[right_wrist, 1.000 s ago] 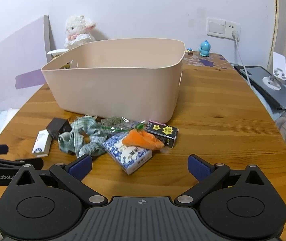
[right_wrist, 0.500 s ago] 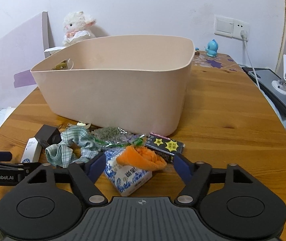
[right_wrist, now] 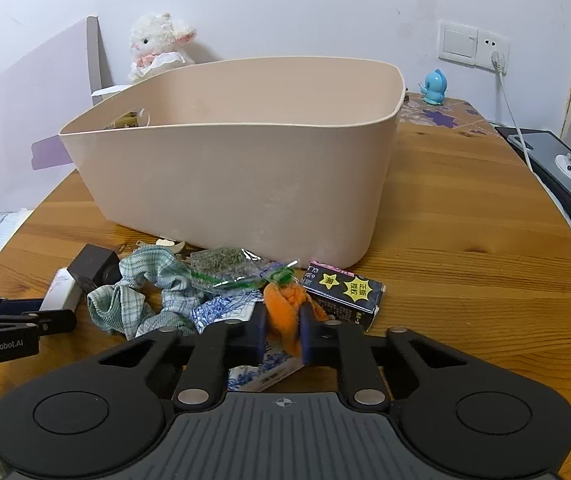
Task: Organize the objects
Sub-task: 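Grasp the white card box with the left tool while the right tool grasps the carrot plush, then release the white box into the bin with the left tool while the right tool drops the carrot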
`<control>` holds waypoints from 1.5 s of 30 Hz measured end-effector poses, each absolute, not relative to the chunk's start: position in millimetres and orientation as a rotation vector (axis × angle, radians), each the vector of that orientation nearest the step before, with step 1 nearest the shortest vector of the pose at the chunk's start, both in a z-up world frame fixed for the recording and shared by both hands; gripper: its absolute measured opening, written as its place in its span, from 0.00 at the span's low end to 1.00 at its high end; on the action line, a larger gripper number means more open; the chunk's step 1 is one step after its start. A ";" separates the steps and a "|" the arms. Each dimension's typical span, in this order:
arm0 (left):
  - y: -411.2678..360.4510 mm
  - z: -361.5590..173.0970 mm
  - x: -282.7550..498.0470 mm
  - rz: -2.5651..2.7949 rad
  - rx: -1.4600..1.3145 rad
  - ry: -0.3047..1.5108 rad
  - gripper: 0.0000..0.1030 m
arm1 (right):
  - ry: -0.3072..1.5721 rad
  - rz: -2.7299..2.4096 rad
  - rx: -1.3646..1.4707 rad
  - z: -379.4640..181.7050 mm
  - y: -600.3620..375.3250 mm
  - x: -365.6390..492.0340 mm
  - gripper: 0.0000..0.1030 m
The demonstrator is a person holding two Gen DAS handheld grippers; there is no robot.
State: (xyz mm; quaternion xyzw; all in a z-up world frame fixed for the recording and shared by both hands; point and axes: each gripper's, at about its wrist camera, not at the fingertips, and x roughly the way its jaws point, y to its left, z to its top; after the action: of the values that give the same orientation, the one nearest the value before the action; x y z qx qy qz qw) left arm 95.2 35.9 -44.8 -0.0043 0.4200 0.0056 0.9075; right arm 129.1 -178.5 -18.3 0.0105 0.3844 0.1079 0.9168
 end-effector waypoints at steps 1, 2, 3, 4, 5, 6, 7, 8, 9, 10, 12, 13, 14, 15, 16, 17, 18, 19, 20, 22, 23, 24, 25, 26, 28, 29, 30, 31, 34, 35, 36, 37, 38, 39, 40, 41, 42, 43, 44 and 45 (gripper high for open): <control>36.1 -44.4 94.7 0.013 -0.012 0.869 0.33 | 0.793 0.224 0.020 -17.7 -179.3 128.5 0.11; 36.6 -44.0 94.2 0.014 -0.016 0.870 0.32 | 0.791 0.226 0.022 -16.9 -180.0 126.8 0.10; 37.4 -43.7 93.4 0.015 -0.021 0.873 0.32 | 0.791 0.229 0.025 -16.0 -180.8 125.0 0.10; 37.8 -43.3 92.2 0.014 -0.023 0.875 0.32 | 0.789 0.233 0.028 -14.7 -181.8 122.8 0.10; 38.0 -42.6 89.9 0.013 -0.026 0.877 0.32 | 0.787 0.234 0.029 -13.1 -182.3 121.2 0.10; 38.5 -41.5 87.6 0.013 -0.027 0.875 0.32 | 0.783 0.235 0.031 -11.2 -183.0 119.1 0.10; 38.0 -40.4 85.2 0.012 -0.027 0.871 0.32 | 0.779 0.236 0.032 -8.8 -183.9 117.1 0.10; 38.1 -38.2 82.5 0.009 -0.027 0.865 0.32 | 0.774 0.236 0.034 -6.5 -184.8 114.7 0.10; 38.3 -35.4 79.7 0.007 -0.027 0.858 0.32 | 0.769 0.236 0.035 -3.8 -185.7 112.5 0.10; 38.5 -32.2 79.0 0.006 -0.027 0.851 0.32 | 0.763 0.237 0.038 -0.8 -187.0 109.9 0.10; 38.4 -24.9 74.3 0.003 -0.026 0.831 0.32 | 0.749 0.238 0.043 5.3 -188.9 105.1 0.10; 38.4 -21.0 71.9 0.001 -0.026 0.820 0.32 | 0.741 0.239 0.045 8.5 -190.0 102.3 0.10; 38.4 -16.8 69.5 -0.001 -0.026 0.808 0.32 | 0.732 0.239 0.047 12.1 -191.3 99.9 0.10; 38.2 -12.4 67.1 -0.003 -0.025 0.796 0.32 | 0.724 0.240 0.050 15.8 -192.6 97.6 0.10; 37.3 -8.5 63.5 -0.005 -0.025 0.784 0.32 | 0.715 0.240 0.053 19.8 -193.9 95.2 0.10; 36.8 -4.0 61.2 -0.008 -0.024 0.772 0.32 | 0.706 0.240 0.054 23.4 -196.0 93.2 0.10; 36.2 0.9 59.1 -0.011 -0.023 0.758 0.32 | 0.696 0.240 0.055 27.5 -197.3 91.2 0.10; 35.3 5.6 58.3 -0.016 -0.022 0.747 0.32 | 0.685 0.238 0.057 32.1 -198.7 89.6 0.10; 34.3 10.5 56.6 -0.020 -0.019 0.734 0.32 | 0.675 0.237 0.059 36.2 -200.1 88.4 0.10; 30.9 19.5 54.7 -0.023 -0.005 0.707 0.32 | 0.654 0.233 0.064 44.5 -202.9 86.9 0.10; 29.2 23.7 54.2 -0.024 0.002 0.694 0.32 | 0.645 0.231 0.066 48.1 -204.8 86.9 0.10; 27.8 27.9 54.1 -0.026 0.008 0.681 0.32 | 0.635 0.230 0.069 51.8 -206.1 86.8 0.10; 26.8 31.5 54.5 -0.028 0.011 0.670 0.32 | 0.624 0.229 0.071 55.9 -208.1 87.4 0.10; 25.7 34.8 54.9 -0.029 0.015 0.659 0.32 | 0.615 0.228 0.072 59.1 -208.9 88.0 0.10; 23.9 41.7 56.7 -0.031 0.024 0.637 0.32 | 0.592 0.225 0.073 66.8 -210.8 90.0 0.10; 23.1 45.0 58.4 -0.032 0.029 0.627 0.32 | 0.581 0.223 0.073 70.5 -211.6 91.3 0.10; 22.0 48.5 60.8 -0.033 0.033 0.616 0.32 | 0.570 0.222 0.075 74.4 -212.6 92.7 0.10; 21.1 51.4 63.3 -0.034 0.037 0.608 0.32 | 0.559 0.222 0.078 78.3 -213.5 94.5 0.10; 16.4 59.9 71.7 -0.036 0.047 0.580 0.32 | 0.530 0.220 0.077 89.2 -213.2 101.3 0.10; 14.4 62.0 75.3 -0.035 0.053 0.573 0.32 | 0.521 0.221 0.076 92.5 -212.5 103.8 0.10; 12.3 64.2 79.8 -0.032 0.060 0.565 0.32 | 0.513 0.221 0.074 95.3 -211.9 106.4 0.10; 10.1 66.3 83.8 -0.027 0.067 0.555 0.32 | 0.503 0.221 0.072 98.1 -210.7 109.1 0.10; 8.1 68.5 88.5 -0.023 0.073 0.546 0.32 | 0.495 0.220 0.070 100.5 -210.0 111.8 0.10; 6.2 70.3 94.3 -0.020 0.078 0.540 0.32 | 0.489 0.219 0.069 102.7 -209.3 115.3 0.10; 4.8 71.6 100.4 -0.020 0.080 0.538 0.32 | 0.483 0.218 0.067 104.9 -208.6 119.8 0.10; 2.8 72.2 106.9 -0.020 0.083 0.539 0.32 | 0.481 0.217 0.066 106.1 -207.7 124.3 0.10; 0.6 72.7 114.3 -0.019 0.089 0.540 0.32 | 0.480 0.216 0.066 107.2 -207.2 130.0 0.10; -1.8 72.8 121.3 -0.017 0.095 0.540 0.32 | 0.480 0.215 0.067 107.8 -206.8 135.6 0.10; -4.4 72.2 128.6 -0.015 0.103 0.543 0.32 | 0.482 0.213 0.069 107.9 -206.3 141.3 0.10; -7.0 71.2 136.9 -0.013 0.109 0.547 0.32 | 0.485 0.211 0.070 108.0 -205.5 147.4 0.10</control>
State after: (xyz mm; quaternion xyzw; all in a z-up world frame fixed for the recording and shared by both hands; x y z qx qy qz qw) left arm 136.9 -7.0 71.2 0.0538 0.2699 -0.0066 0.9614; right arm 147.4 -205.5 108.0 0.0346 0.2399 0.1044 0.9646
